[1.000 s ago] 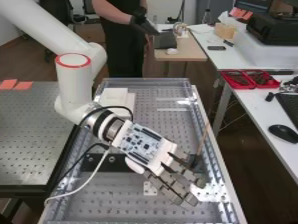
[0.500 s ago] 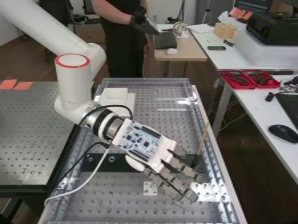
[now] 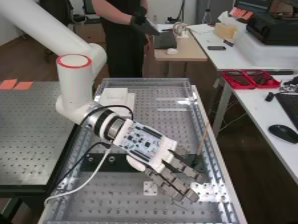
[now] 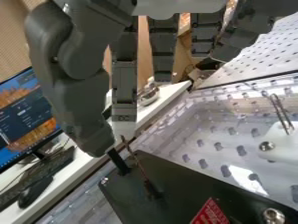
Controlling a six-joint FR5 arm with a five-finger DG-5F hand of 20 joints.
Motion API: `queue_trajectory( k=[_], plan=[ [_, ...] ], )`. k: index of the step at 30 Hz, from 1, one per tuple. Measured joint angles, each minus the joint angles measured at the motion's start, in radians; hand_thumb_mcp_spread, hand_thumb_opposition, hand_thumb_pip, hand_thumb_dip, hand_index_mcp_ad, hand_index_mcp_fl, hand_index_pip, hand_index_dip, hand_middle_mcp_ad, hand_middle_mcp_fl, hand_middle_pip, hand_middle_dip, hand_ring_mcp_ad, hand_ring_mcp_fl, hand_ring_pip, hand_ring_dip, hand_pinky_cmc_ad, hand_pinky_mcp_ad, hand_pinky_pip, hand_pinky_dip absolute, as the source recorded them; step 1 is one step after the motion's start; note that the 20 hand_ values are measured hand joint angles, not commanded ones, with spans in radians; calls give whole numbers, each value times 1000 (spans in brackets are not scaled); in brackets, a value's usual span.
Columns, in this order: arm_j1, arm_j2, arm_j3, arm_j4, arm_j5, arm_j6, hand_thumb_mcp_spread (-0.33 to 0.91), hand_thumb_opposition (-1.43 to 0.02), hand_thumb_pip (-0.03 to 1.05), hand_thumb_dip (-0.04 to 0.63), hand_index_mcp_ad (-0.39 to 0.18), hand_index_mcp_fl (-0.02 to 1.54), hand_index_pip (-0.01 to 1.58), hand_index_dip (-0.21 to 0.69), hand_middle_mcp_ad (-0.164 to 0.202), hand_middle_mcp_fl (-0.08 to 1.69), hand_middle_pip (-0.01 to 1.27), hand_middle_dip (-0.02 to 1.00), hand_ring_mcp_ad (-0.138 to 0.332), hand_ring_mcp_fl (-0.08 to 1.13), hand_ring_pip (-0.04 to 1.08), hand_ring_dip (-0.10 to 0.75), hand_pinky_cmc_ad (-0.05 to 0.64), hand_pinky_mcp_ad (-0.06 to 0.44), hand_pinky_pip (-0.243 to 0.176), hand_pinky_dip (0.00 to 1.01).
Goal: Grab the drill bit and place it in the clear container
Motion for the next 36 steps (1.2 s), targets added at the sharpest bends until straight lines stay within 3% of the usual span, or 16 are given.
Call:
queue_trajectory(
  k=[17,36],
  plan=[
    [-1,-4,8,-12,-7,-15,529,-883,536,321,-96,340,1038,379,89,202,127,204,215,0,68,5,295,138,-113,126],
    [-2,-5,3,-21,-8,-36,527,-883,536,333,-93,326,1187,401,82,201,127,206,213,0,70,5,297,136,-98,138]
  ],
)
